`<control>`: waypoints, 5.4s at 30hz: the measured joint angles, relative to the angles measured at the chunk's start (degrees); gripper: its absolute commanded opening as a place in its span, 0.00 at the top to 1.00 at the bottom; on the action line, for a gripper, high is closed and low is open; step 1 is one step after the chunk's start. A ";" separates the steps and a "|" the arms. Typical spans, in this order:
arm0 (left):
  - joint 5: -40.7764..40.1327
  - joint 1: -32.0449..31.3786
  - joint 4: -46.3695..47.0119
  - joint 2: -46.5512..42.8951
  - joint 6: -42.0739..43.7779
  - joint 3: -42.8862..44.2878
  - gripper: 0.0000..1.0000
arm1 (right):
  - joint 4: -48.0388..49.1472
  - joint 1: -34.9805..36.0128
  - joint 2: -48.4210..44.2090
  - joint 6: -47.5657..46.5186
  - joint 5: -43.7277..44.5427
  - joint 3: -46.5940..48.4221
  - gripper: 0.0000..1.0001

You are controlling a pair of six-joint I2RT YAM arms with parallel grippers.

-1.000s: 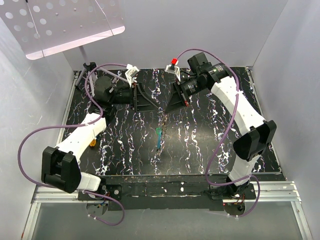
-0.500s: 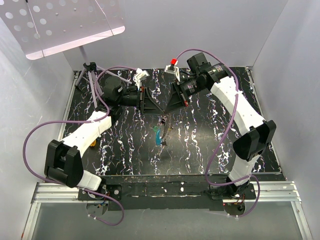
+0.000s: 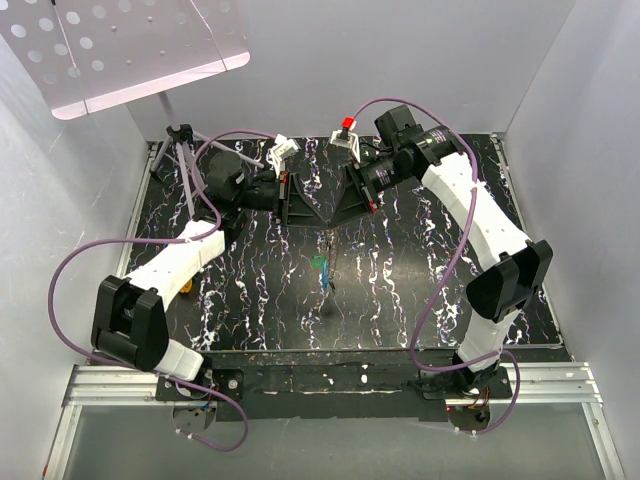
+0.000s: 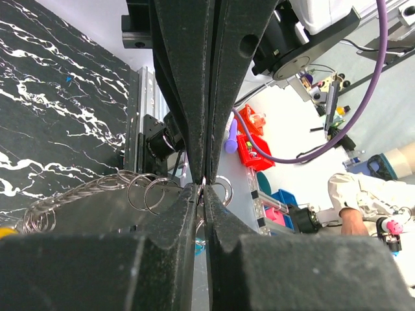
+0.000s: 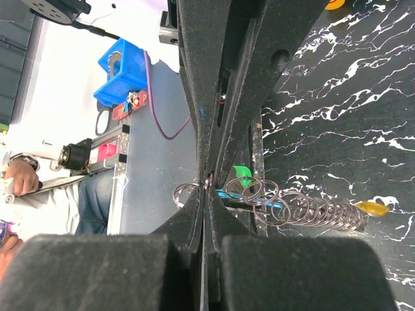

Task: Put the keys on the keyring
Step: Adjust the key on the keyring.

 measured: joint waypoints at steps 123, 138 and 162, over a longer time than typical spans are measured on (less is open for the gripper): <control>-58.95 -5.35 50.23 -1.18 -8.74 -19.41 1.00 | 35.12 -2.62 -1.33 20.13 6.49 -0.24 0.66; -48.57 -4.13 50.07 -0.87 -13.88 -18.21 1.00 | 37.51 -7.82 -3.74 22.71 -1.64 -0.68 0.66; -46.64 -4.09 50.58 -0.15 -14.19 -16.63 1.00 | 41.20 -5.42 -3.80 26.18 -2.99 -4.24 0.96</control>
